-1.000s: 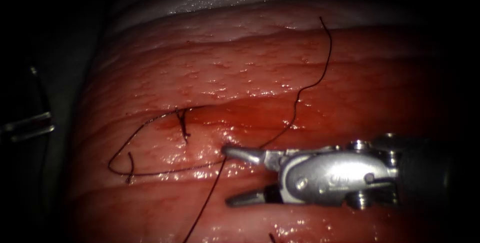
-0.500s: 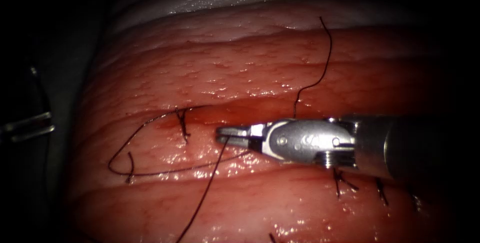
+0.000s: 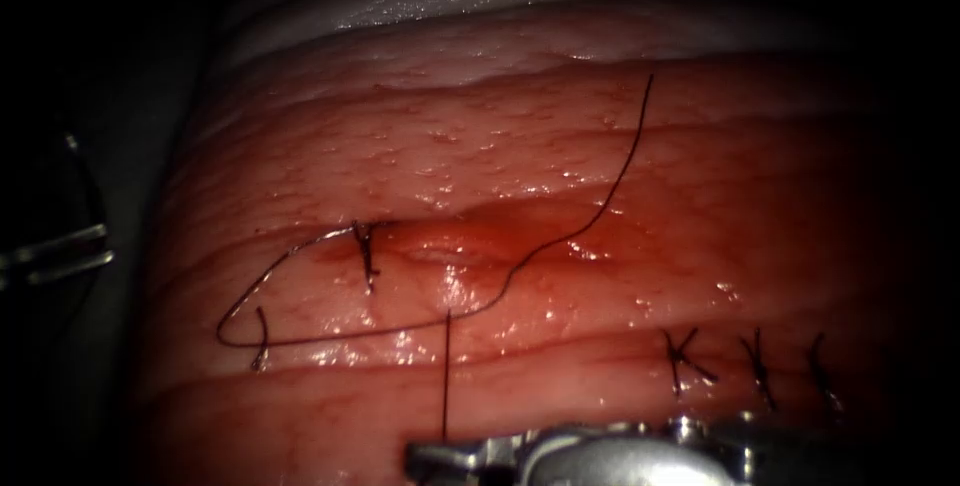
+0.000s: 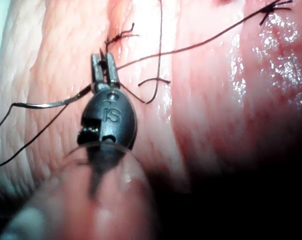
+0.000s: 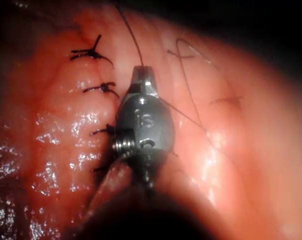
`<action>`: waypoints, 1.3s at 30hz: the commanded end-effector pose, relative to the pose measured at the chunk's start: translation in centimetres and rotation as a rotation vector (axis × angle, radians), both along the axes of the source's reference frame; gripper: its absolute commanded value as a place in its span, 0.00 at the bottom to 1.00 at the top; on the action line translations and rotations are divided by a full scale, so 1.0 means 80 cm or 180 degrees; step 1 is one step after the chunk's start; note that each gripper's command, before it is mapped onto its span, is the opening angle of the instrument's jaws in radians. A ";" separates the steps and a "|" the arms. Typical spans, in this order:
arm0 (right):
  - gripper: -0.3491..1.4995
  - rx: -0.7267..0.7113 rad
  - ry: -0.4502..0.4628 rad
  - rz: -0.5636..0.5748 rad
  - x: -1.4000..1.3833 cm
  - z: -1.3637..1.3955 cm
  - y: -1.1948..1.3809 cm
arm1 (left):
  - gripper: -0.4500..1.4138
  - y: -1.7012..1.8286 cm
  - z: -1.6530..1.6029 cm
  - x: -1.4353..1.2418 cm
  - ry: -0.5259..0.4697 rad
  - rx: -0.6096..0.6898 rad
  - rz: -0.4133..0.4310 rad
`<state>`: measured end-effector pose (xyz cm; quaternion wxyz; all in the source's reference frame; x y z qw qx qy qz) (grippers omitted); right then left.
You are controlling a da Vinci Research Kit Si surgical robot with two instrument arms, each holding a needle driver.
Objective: Wound Closure
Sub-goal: With the right gripper pull the suture through the skin until only a short amount remains on the other side.
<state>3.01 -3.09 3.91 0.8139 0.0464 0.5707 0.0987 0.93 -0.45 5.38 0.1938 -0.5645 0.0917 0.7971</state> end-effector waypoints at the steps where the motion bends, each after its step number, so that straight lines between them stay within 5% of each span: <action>1: 0.00 -0.0014 0.0070 -0.0055 0.0023 -0.0030 -0.0025 | 0.00 -0.0001 0.0008 -0.0007 -0.0007 0.0000 0.0004; 5: 0.00 -0.0065 0.0182 -0.0182 0.0043 -0.0082 -0.0050 | 0.00 -0.0001 0.0008 -0.0009 -0.0006 0.0000 0.0013; 10: 0.00 -0.0300 0.0237 -0.0290 0.0067 -0.0097 -0.0062 | 0.00 -0.0002 0.0007 -0.0009 0.0002 0.0002 0.0018; 13: 0.69 -0.0662 0.0327 -0.0261 0.0065 -0.0075 -0.0035 | 0.00 -0.0002 0.0006 -0.0009 -0.0005 0.0001 0.0023; 17: 0.97 -0.0919 0.0421 -0.0052 0.0038 -0.0041 0.0018 | 0.00 -0.0002 0.0007 -0.0009 -0.0005 0.0001 0.0023; 25: 0.99 -0.0966 0.0431 0.0317 -0.0023 0.0014 0.0098 | 0.00 -0.0001 0.0010 -0.0009 -0.0004 0.0000 0.0022; 39: 0.96 -0.1014 0.0175 0.0445 -0.0019 0.0165 0.0148 | 0.00 -0.0001 0.0013 -0.0011 -0.0002 -0.0002 0.0019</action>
